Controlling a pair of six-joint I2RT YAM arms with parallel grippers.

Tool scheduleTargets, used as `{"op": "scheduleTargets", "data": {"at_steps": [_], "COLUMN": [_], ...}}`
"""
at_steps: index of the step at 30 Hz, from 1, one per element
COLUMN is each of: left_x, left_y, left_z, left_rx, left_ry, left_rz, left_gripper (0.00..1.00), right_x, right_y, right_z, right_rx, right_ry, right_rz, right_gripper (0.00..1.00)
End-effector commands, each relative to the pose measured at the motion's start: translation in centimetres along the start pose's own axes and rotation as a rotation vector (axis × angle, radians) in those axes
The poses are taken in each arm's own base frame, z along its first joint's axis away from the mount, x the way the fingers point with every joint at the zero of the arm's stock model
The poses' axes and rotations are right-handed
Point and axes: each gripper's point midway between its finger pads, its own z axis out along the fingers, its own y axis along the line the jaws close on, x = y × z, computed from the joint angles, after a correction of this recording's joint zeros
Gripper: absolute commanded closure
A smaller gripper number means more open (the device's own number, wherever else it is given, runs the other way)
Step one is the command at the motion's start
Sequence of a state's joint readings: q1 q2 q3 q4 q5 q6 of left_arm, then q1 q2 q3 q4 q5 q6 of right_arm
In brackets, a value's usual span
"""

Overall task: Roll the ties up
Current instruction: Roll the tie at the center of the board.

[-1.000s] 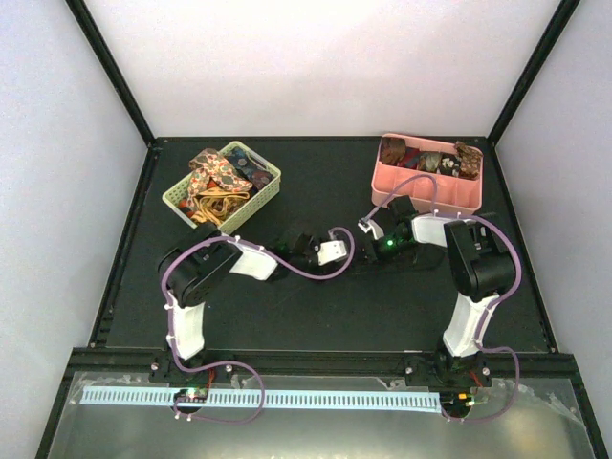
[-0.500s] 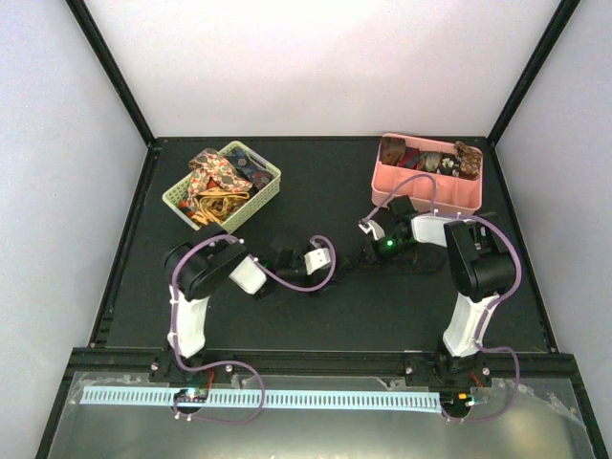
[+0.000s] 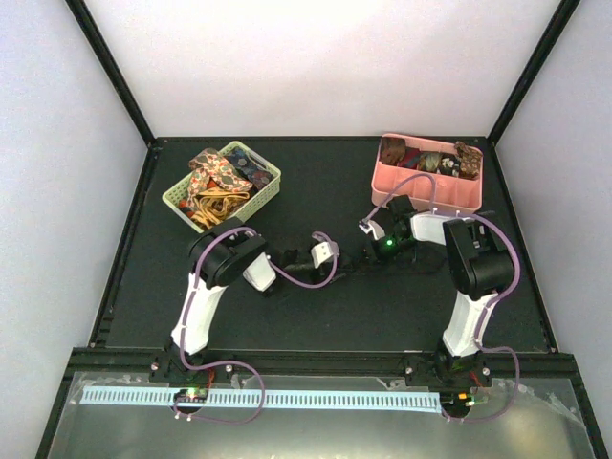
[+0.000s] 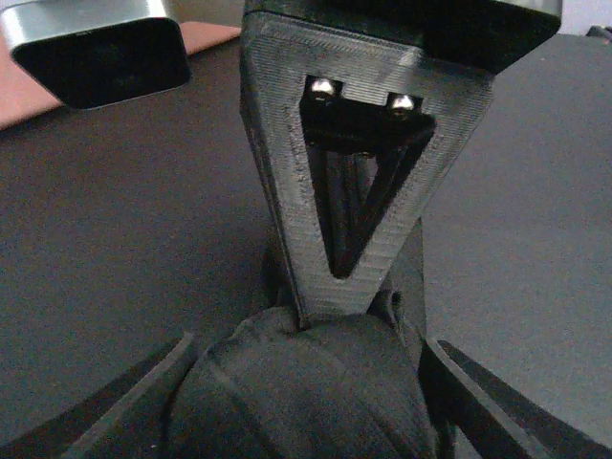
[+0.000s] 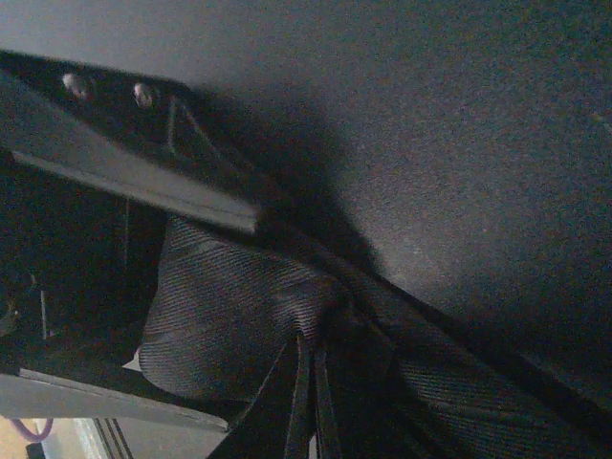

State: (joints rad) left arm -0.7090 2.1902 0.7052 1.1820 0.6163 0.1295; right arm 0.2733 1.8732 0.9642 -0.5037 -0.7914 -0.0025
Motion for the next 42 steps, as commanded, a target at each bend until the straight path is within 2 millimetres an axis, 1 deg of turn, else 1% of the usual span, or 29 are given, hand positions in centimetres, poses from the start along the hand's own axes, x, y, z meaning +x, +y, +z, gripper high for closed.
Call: {"op": "scheduleTargets", "data": {"at_steps": [1,3,5,8,9,11,13,14,15,19,21,25,27,30,31,34,41,42], "left_x": [0.0,0.3,0.5,0.9,0.9,1.5,2.0,2.7,2.9,3.4,3.8,4.3,4.3,4.4,4.5,4.6,4.2,4.1], "left_y": [-1.6,-2.2,-2.6,-2.4,-2.3,-2.1,-2.1,-2.1,-2.2,-2.3,-2.5,-2.4,-2.2,-2.1,-2.1,-2.1,-1.9,-1.8], "left_z": [1.0,1.1,0.9,0.2,-0.1,-0.6,-1.1,-1.3,-1.4,-1.4,-1.3,-0.9,-0.8,-0.8,-0.8,-0.7,-0.5,-0.4], "left_rx": [0.086,0.092,0.085,0.047,0.027,0.005,-0.012,-0.017,-0.016,-0.023,-0.022,-0.027,-0.033,-0.035,-0.034,-0.035,-0.037,-0.039], "left_ry": [0.004,0.037,0.074,0.144,0.171,0.233,0.294,0.342,0.363,0.418,0.459,0.509,0.518,0.527,0.533,0.54,0.541,0.542], "left_rz": [-0.006,0.013,0.031,0.041,0.049,0.064,0.082,0.084,0.087,0.113,0.111,0.111,0.116,0.118,0.118,0.114,0.118,0.118], "left_gripper": [0.42,0.53,0.6,0.63,0.64,0.65,0.65,0.65,0.65,0.66,0.66,0.66,0.66,0.66,0.66,0.66,0.66,0.66], "right_x": [2.1,1.9,1.7,1.2,1.0,0.8,0.5,0.4,0.3,0.0,0.0,0.7,1.1,1.2,1.3,1.7,1.7,1.8], "right_y": [-2.3,-2.0,-1.8,-1.3,-1.2,-0.9,-0.3,0.3,0.8,3.0,3.8,4.3,3.9,2.7,2.4,2.0,0.8,0.8], "right_z": [1.1,1.2,1.1,0.6,0.4,-0.3,-1.2,-1.7,-2.2,-3.2,-3.0,-1.8,-1.2,-0.8,-0.6,-0.2,0.7,0.7], "right_rx": [0.079,0.06,0.052,0.039,0.042,0.041,0.04,0.034,0.03,-0.032,-0.078,-0.118,-0.106,-0.039,-0.028,-0.004,0.022,0.022], "right_ry": [0.081,0.077,0.067,0.043,0.039,0.033,0.024,0.012,0.001,-0.038,-0.038,0.005,0.027,0.05,0.054,0.077,0.106,0.109], "right_rz": [0.043,0.039,0.032,0.011,0.003,-0.015,-0.047,-0.061,-0.071,-0.076,-0.047,-0.029,-0.016,-0.014,-0.012,-0.011,0.0,-0.002], "right_gripper": [0.98,0.98,0.98,0.98,0.96,0.88,0.83,0.79,0.76,0.62,0.57,0.56,0.56,0.53,0.53,0.6,0.85,0.9]}}
